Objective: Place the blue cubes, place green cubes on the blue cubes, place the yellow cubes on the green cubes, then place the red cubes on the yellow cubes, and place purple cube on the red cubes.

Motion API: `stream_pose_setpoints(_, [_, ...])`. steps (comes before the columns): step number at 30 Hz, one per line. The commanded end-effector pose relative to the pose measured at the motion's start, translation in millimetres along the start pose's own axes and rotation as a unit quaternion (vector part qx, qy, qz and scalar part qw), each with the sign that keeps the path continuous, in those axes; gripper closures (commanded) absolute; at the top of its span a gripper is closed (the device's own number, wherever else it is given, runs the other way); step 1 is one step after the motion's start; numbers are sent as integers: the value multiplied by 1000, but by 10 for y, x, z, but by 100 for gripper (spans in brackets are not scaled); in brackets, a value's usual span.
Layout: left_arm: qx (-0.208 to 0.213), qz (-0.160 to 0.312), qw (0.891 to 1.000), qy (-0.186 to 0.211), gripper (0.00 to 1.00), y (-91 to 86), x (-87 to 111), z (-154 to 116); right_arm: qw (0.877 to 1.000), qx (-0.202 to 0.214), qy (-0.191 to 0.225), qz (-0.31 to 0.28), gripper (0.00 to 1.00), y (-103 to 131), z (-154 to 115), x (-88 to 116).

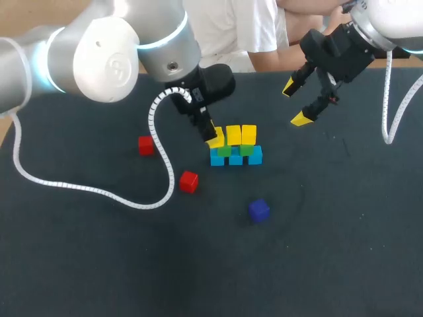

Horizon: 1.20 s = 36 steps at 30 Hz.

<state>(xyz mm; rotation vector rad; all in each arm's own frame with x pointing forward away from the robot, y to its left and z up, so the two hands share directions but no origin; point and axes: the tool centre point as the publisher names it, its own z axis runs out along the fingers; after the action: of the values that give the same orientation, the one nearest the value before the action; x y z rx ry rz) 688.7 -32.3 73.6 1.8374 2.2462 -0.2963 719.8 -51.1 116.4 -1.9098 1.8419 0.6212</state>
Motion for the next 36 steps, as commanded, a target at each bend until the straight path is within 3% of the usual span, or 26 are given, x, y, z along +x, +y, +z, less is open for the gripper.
stream_pose_setpoints(1, [3,6,1000,-2,100,3,-46,29,1000,-1,-1,0,0,-5,2,1])
stream_pose_setpoints(36, [11,34,999,-2,100,135,-100,107,1000,-1,-1,0,0,-5,2,1])
